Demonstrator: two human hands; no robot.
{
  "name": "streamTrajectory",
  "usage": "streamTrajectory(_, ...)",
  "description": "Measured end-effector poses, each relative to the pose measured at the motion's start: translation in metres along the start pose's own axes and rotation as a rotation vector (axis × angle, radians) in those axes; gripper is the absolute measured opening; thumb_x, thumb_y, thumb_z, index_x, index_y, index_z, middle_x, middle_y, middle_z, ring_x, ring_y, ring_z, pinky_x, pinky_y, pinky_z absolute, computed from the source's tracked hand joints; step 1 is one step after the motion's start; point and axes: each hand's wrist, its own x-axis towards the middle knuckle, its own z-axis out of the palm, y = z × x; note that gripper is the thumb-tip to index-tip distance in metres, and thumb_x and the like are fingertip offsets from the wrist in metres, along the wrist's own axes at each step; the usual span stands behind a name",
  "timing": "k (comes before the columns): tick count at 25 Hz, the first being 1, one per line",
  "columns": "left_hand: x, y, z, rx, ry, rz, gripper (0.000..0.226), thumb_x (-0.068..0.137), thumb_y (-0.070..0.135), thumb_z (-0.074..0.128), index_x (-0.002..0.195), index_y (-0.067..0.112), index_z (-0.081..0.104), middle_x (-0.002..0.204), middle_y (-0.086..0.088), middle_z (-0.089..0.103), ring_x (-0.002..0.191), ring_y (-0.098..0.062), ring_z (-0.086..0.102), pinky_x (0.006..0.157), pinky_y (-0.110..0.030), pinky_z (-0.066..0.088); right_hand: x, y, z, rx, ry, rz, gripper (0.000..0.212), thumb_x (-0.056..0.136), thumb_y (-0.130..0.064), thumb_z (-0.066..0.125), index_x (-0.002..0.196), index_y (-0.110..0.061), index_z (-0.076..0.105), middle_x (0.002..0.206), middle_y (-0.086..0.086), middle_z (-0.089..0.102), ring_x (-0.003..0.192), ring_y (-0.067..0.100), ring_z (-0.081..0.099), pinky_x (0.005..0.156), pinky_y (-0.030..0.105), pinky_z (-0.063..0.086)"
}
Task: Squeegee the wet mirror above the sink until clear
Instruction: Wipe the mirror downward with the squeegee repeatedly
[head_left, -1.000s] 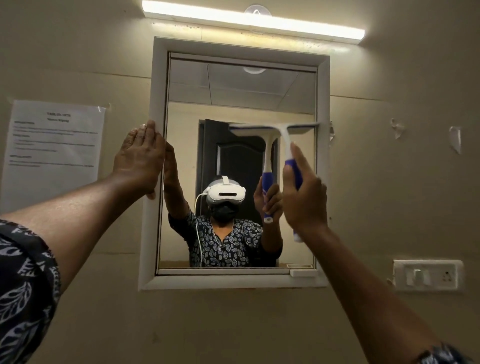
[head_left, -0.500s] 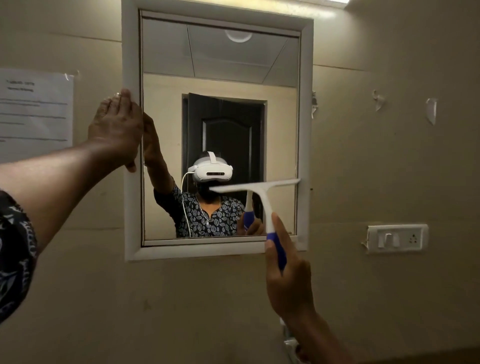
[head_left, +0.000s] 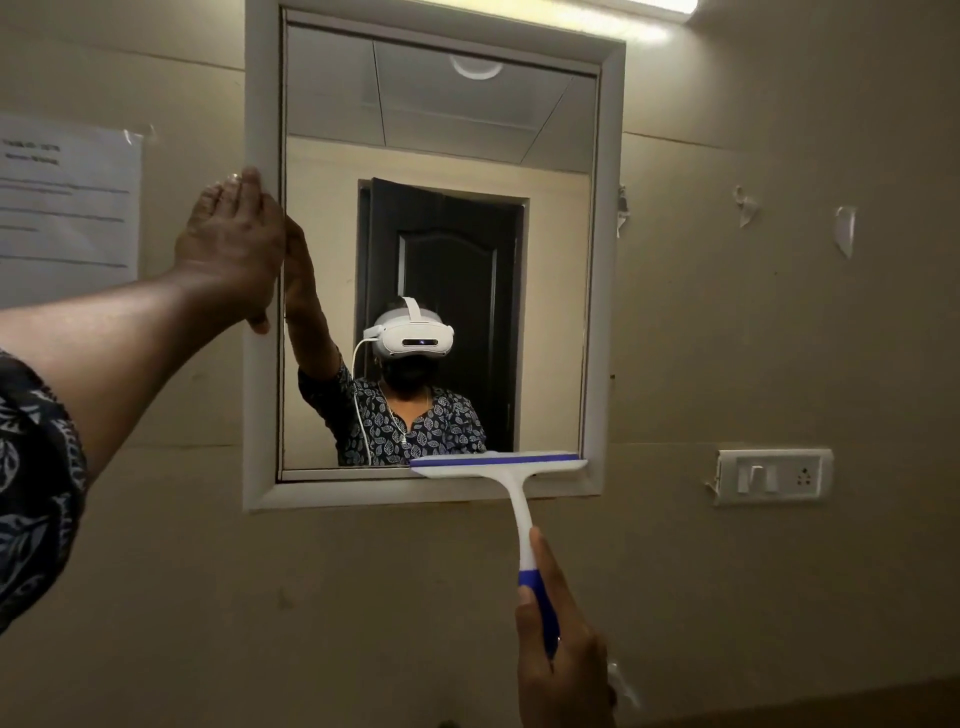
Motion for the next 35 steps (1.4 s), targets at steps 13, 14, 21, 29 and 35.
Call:
streamTrajectory(13, 0.010, 0.003, 0.011, 0.054, 0.015, -0.029, 0.130, 0.059, 0.020, 0.088, 0.150, 0.001, -0.003, 0.157, -0.019, -0.012, 0.147, -0.032, -0.007, 0.119, -0.038, -0.002, 0.202, -0.184, -0.005, 0.144, 0.142, -0.424, 0.046, 0.098, -0.019, 0.042, 0.142, -0.015, 0.032, 0.089, -0.014, 0.055, 0.057, -0.003, 0.054, 0.046, 0.005, 0.043)
streamTrajectory(14, 0.011, 0.003, 0.012, 0.052, 0.018, -0.030, 0.129, 0.060, 0.018, 0.087, 0.150, 0.001, -0.003, 0.158, -0.019, -0.012, 0.147, -0.031, -0.007, 0.119, -0.038, -0.003, 0.219, -0.199, 0.001, 0.156, 0.152, -0.425, 0.047, 0.097, -0.019, 0.043, 0.143, -0.015, 0.032, 0.102, -0.007, 0.059, 0.059, -0.005, 0.052, 0.050, 0.002, 0.043)
streamTrajectory(21, 0.012, 0.001, 0.015, 0.042, 0.034, -0.038, 0.122, 0.066, 0.013, 0.083, 0.151, 0.005, -0.004, 0.158, -0.016, -0.013, 0.147, -0.029, -0.009, 0.118, -0.036, -0.005, 0.272, -0.249, 0.046, 0.186, 0.179, -0.404, 0.048, 0.097, -0.020, 0.045, 0.143, -0.017, 0.031, 0.130, 0.007, 0.057, 0.107, 0.019, 0.060, 0.074, 0.018, 0.045)
streamTrajectory(29, 0.016, 0.004, 0.017, 0.022, 0.104, -0.041, 0.100, 0.082, 0.015, 0.069, 0.151, 0.004, -0.003, 0.158, -0.017, -0.012, 0.147, -0.029, -0.008, 0.118, -0.036, -0.005, 0.289, -0.258, 0.056, 0.186, 0.170, -0.393, 0.052, 0.095, -0.019, 0.046, 0.144, -0.017, 0.029, 0.132, 0.006, 0.055, 0.100, 0.013, 0.057, 0.073, 0.020, 0.046)
streamTrajectory(35, 0.016, -0.004, 0.019, -0.006, 0.096, 0.001, 0.116, 0.070, 0.014, 0.080, 0.152, 0.005, -0.001, 0.158, -0.016, -0.011, 0.147, -0.029, -0.008, 0.118, -0.036, -0.005, 0.256, -0.231, 0.070, 0.198, 0.243, -0.386, 0.049, 0.096, -0.019, 0.046, 0.142, -0.013, 0.033, 0.108, 0.006, 0.065, 0.074, 0.003, 0.054, 0.065, 0.013, 0.047)
